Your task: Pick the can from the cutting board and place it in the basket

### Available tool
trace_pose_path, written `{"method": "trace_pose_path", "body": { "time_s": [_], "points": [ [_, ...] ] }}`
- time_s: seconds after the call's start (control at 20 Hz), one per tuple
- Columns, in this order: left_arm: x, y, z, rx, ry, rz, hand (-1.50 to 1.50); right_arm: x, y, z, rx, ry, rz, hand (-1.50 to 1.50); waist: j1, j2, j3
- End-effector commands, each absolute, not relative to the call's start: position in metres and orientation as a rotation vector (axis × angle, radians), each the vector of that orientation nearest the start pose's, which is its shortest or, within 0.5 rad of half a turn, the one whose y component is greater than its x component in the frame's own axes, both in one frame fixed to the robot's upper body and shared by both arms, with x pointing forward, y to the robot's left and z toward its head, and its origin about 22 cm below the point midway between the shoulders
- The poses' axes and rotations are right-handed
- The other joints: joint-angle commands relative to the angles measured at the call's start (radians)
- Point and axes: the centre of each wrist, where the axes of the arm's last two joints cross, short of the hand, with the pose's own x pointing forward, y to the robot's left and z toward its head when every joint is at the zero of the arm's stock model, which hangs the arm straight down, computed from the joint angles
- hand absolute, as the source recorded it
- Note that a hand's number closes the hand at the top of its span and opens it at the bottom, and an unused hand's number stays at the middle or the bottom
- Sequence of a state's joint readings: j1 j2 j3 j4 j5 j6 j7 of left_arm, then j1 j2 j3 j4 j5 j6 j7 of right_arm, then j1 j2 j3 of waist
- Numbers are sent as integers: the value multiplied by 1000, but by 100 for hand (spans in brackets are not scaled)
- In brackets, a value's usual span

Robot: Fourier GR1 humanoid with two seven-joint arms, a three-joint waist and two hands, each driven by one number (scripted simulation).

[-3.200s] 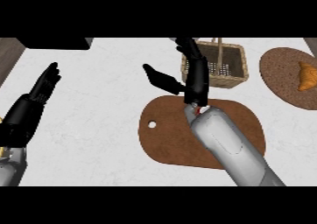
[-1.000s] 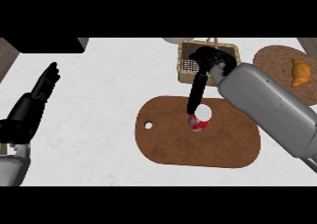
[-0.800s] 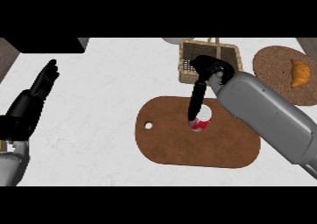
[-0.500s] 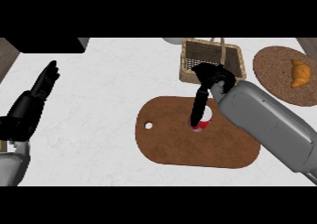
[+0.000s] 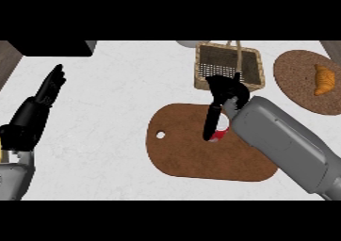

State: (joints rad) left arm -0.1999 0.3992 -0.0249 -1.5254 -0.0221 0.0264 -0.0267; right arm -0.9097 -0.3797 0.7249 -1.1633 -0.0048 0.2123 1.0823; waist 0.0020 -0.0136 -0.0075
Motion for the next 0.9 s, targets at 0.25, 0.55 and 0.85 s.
{"method": "trace_pose_path", "body": {
  "time_s": [0.25, 0.55, 0.85],
  "points": [
    [290, 316, 86, 315, -1719, -361, 0, 352, -102, 100, -661, -576, 1061, -150, 0, 11, 7],
    [268, 295, 63, 286, -1713, -363, 0, 344, -122, 70, -636, -524, 1040, -150, 2, 11, 7],
    [285, 293, 75, 301, -1739, -379, 0, 335, -93, 78, -637, -514, 1048, -150, -3, 11, 7]
  ]
}}
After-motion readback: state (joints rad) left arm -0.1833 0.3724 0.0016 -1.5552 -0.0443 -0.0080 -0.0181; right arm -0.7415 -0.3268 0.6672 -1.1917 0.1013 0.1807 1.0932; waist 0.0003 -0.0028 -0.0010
